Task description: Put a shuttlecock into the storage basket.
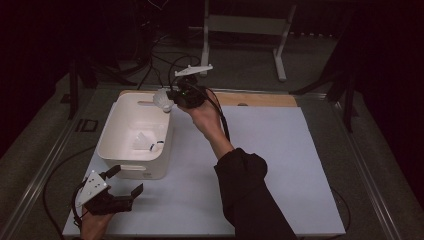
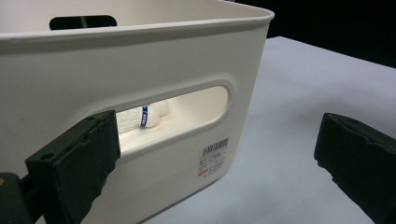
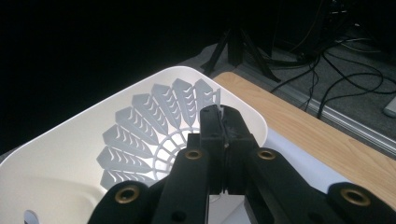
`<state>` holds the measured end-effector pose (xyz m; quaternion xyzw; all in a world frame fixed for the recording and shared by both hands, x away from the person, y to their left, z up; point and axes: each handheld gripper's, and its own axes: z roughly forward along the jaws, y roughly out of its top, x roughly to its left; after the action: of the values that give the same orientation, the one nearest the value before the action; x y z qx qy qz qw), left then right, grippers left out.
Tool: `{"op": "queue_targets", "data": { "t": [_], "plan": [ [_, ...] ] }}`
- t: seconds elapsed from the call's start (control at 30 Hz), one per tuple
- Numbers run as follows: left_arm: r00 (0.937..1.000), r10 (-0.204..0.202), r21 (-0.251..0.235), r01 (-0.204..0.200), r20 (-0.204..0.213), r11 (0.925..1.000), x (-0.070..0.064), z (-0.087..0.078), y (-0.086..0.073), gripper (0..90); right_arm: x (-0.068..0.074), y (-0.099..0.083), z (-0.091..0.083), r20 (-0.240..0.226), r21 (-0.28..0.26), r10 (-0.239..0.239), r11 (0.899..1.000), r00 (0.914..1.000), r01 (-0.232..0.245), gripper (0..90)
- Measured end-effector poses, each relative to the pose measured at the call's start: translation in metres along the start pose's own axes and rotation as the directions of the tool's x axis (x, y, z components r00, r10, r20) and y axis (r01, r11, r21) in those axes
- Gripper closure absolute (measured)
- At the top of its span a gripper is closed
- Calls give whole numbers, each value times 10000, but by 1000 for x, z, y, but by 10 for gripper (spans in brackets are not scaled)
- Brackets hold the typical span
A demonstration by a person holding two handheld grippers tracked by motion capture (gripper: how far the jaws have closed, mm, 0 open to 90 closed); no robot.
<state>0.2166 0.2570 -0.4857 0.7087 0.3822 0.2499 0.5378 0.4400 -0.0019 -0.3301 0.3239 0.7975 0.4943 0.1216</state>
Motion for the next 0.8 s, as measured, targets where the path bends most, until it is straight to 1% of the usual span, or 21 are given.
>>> {"op": "queue_targets", "data": {
  "t": [0.4,0.57,0.7,0.73,0.77,0.8],
  "plan": [
    [10000,2,-12,-2,2,10000,0,0,0,10,8,2,5,-186,15,-133,9999,9997,133,890],
    [10000,-1,-14,1,1,10000,0,0,0,10,11,2,7,-328,42,-69,10000,9994,71,891],
    [10000,0,-13,0,2,10000,0,0,0,10,15,2,9,-424,41,-151,9999,9990,152,889],
    [10000,2,-11,-2,-2,10000,0,0,0,10,16,2,10,-470,62,-148,9999,9988,151,865],
    [10000,7,0,-7,-5,10000,0,-1,0,10,16,2,10,-588,50,-270,9996,9979,273,778],
    [10000,9,-13,-9,-1,10000,0,0,0,10,17,2,11,-767,44,-319,9995,9965,324,637]
  ]
}}
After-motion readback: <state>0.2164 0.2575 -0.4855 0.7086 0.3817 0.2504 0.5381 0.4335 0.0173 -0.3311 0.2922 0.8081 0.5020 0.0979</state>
